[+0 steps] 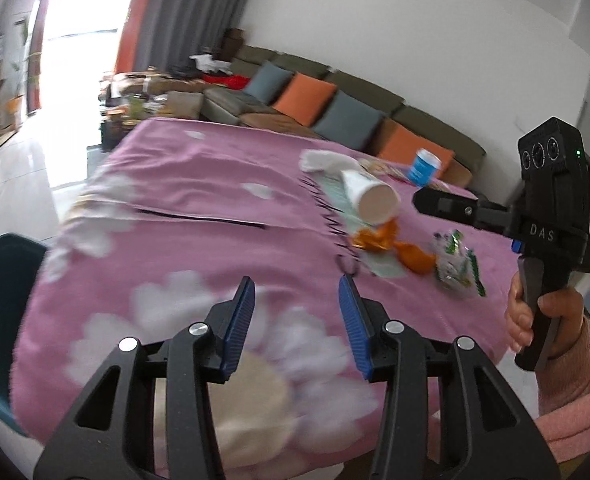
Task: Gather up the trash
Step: 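Move both grippers back over the table toward the orange peels, then grasp an orange peel with the left gripper while the right gripper grasps a white tissue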
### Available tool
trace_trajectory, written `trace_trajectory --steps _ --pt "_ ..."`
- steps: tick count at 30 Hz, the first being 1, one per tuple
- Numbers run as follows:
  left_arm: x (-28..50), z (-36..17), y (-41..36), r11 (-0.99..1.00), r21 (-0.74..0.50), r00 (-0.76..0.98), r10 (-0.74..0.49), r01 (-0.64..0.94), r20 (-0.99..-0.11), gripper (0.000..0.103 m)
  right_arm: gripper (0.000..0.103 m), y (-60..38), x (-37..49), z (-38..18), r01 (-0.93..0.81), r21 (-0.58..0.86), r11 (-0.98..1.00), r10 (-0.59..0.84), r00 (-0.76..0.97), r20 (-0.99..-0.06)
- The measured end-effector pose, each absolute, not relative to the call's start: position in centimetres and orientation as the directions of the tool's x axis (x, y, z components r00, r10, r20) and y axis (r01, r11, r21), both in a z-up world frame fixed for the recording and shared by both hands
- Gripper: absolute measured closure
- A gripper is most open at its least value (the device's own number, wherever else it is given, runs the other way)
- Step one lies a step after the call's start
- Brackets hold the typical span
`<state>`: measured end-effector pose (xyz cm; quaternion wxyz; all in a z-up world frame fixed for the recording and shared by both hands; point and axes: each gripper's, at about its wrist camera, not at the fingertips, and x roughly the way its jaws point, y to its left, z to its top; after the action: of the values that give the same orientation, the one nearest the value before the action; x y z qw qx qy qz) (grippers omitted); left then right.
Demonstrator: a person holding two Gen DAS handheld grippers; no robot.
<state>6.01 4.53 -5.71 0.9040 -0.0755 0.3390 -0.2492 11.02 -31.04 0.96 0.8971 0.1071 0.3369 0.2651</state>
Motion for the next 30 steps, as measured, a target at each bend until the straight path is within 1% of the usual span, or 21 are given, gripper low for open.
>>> trace_trajectory --steps 6,10,14,16,21,27,29,30 --pt "7.7 -6.3 0.1 0.841 -0.292 0.592 -0.531 0.456 -0.606 0.06 0.059 -38.1 10.0 0.5 -0.251 0.379 0.891 0.434 0.72 -0.542" --pt "8.9 -6.2 -1.9 0.826 -0.293 0.564 -0.548 0.482 -0.618 0.059 0.059 -41.3 9.8 0.0 -0.182 0.397 0.899 0.391 0.743 -0.544" --pt "10.3 -6.2 -3.6 0.825 -0.282 0.55 -0.543 0.489 -0.635 0.059 0.057 -42.2 10.6 -0.1 -0.175 0.423 0.889 0.402 0.742 -0.537" --pt "11.1 -6.1 -4.4 0.826 -0.279 0.541 -0.539 0.489 -0.646 0.059 0.054 -42.3 10.9 -0.2 -0.191 0.436 0.88 0.424 0.731 -0.535" --pt "12.9 -6.5 -5.8 0.828 -0.281 0.513 -0.53 0.485 -0.676 0.059 0.052 -40.6 13.1 -0.5 -0.242 0.435 0.867 0.468 0.695 -0.546" --pt "14.2 -7.4 -6.7 0.831 -0.298 0.479 -0.524 0.47 -0.705 0.061 0.052 -40.1 16.3 -0.4 -0.258 0.428 0.866 0.478 0.674 -0.563" --pt "14.6 -7.7 -6.9 0.826 -0.313 0.463 -0.531 0.469 -0.709 0.063 0.052 -40.1 17.0 -0.2 -0.255 0.413 0.874 0.466 0.677 -0.569" --pt "14.7 -7.8 -6.9 0.823 -0.319 0.456 -0.536 0.469 -0.711 0.069 0.052 -40.1 17.3 -0.1 -0.259 0.409 0.875 0.466 0.676 -0.571"
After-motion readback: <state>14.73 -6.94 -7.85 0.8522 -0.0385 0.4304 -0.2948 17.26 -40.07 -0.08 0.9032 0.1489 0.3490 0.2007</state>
